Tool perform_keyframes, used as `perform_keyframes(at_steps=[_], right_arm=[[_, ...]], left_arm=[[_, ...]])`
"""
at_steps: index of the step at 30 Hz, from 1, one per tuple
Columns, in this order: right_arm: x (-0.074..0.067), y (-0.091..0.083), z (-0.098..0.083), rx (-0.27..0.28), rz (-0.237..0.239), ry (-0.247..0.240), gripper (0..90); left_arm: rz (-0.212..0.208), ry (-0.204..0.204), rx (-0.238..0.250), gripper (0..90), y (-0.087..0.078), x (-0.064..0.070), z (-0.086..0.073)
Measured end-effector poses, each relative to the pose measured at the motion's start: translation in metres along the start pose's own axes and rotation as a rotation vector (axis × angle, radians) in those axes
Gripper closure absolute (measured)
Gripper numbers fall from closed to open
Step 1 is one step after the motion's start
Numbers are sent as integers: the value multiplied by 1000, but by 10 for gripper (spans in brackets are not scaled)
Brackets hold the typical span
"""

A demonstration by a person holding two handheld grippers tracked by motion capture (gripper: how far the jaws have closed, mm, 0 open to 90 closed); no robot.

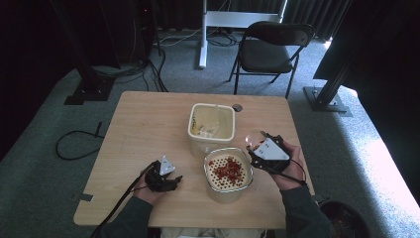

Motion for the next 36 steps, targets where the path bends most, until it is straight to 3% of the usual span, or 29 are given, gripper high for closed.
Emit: perform_keyframes(at_steps=[6, 12, 29, 36], right_arm=[[16, 4, -10, 33, 64, 194, 340], [25, 6, -15, 53, 100, 296, 340], [34, 16, -13, 89, 143, 404, 340], [38, 20, -6, 104, 148, 413, 340]], left_arm=[[-1, 0, -3, 411, 0, 0, 0], [-1, 0, -4, 412, 1, 0, 0], [-1, -2, -4, 411, 1, 0, 0], [1, -3, -3, 410, 1, 0, 0]])
Point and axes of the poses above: each handheld gripper's, and its own axes: y roughly forward along the jaws, z roughly out of its top, x roughly to its right, the point moved 4 cm from there along y, roughly forward along the jaws, and after that the axes turned 5 degrees about -y, right-handed, at the moved point
